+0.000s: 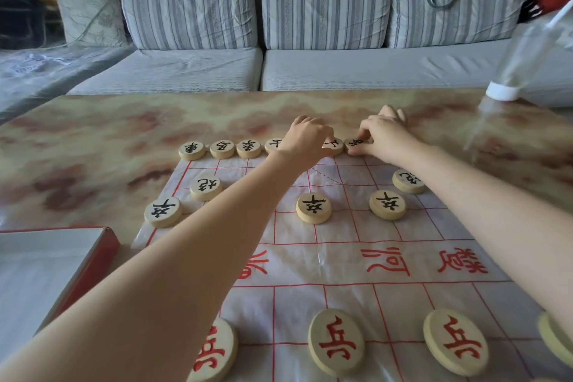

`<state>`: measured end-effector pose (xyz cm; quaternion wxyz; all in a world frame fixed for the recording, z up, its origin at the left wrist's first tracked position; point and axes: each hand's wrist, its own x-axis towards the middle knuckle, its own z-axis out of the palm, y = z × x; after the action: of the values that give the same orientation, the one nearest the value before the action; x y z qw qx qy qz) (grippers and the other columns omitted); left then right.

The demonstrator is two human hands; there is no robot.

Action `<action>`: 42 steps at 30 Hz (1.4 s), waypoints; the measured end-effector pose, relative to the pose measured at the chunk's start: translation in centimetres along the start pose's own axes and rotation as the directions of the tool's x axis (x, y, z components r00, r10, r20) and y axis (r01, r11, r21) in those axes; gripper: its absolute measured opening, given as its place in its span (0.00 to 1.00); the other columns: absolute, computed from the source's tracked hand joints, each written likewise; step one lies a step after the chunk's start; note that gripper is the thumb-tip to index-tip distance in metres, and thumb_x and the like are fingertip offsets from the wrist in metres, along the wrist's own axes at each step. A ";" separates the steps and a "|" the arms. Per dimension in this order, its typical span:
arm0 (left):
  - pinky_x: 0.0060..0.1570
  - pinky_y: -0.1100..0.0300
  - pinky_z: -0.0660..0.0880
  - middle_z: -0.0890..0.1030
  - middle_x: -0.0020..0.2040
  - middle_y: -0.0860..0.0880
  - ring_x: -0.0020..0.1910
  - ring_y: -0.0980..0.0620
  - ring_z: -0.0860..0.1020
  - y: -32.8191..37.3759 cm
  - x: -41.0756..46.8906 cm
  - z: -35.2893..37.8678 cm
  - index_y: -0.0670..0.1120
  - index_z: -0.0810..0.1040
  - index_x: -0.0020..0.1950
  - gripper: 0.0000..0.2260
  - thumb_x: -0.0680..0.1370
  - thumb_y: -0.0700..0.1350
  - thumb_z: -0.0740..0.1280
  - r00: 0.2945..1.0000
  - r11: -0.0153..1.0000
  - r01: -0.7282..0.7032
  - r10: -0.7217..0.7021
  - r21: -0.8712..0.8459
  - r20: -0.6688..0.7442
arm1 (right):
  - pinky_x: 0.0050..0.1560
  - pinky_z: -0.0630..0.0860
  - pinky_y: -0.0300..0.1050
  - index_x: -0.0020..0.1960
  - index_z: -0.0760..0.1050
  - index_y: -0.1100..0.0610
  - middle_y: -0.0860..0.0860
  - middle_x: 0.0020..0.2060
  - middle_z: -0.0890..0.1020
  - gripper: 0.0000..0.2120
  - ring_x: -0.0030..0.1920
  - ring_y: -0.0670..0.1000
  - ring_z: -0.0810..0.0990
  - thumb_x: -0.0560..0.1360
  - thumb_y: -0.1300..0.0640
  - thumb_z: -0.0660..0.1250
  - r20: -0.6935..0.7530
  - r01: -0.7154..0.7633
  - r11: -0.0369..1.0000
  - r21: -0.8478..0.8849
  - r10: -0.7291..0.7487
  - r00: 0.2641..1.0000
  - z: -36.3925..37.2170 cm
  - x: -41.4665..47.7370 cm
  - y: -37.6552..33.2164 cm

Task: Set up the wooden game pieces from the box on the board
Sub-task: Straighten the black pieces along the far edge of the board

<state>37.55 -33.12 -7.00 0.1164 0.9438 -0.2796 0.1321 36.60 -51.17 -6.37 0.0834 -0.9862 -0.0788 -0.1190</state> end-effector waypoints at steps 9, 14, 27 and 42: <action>0.66 0.57 0.61 0.79 0.61 0.46 0.63 0.46 0.73 0.7 0.2 -0.3 0.45 0.73 0.64 0.22 0.73 0.52 0.69 1.000 0.991 -0.008 0.012 -0.136 0.026 | 0.57 0.56 0.48 0.64 0.69 0.40 0.53 0.60 0.71 0.26 0.64 0.57 0.63 0.68 0.38 0.67 0.123 -0.024 0.986 0.167 0.003 0.992 -0.4 -0.5 1.0; 0.56 0.59 0.69 0.79 0.60 0.47 0.54 0.47 0.77 0.4 -0.3 -0.7 0.49 0.78 0.61 0.14 0.76 0.46 0.66 0.996 0.984 0.003 0.013 -0.179 0.088 | 0.55 0.57 0.47 0.60 0.73 0.37 0.50 0.54 0.70 0.16 0.62 0.57 0.64 0.74 0.50 0.66 0.118 -0.030 0.993 0.113 0.017 0.993 0.2 0.0 1.6; 0.66 0.56 0.60 0.76 0.58 0.45 0.61 0.46 0.72 0.4 0.5 0.7 0.46 0.77 0.60 0.22 0.70 0.56 0.71 0.996 0.993 0.055 -0.061 -0.100 -0.059 | 0.50 0.51 0.45 0.65 0.73 0.49 0.49 0.61 0.72 0.27 0.62 0.55 0.60 0.70 0.38 0.66 0.003 0.016 1.000 0.025 -0.016 1.000 -0.1 -0.8 0.2; 0.73 0.54 0.48 0.81 0.58 0.47 0.61 0.50 0.76 0.0 0.6 0.2 0.45 0.79 0.58 0.17 0.73 0.53 0.68 0.999 0.980 0.039 -0.035 -0.194 0.024 | 0.57 0.51 0.45 0.60 0.75 0.45 0.53 0.56 0.74 0.21 0.65 0.56 0.61 0.69 0.42 0.70 0.077 -0.050 0.984 0.171 0.038 0.996 1.2 0.5 1.6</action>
<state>38.10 -33.46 -7.01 0.2075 0.9343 -0.2747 0.0921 37.68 -52.45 -7.64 0.1681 -0.9805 -0.0700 -0.0735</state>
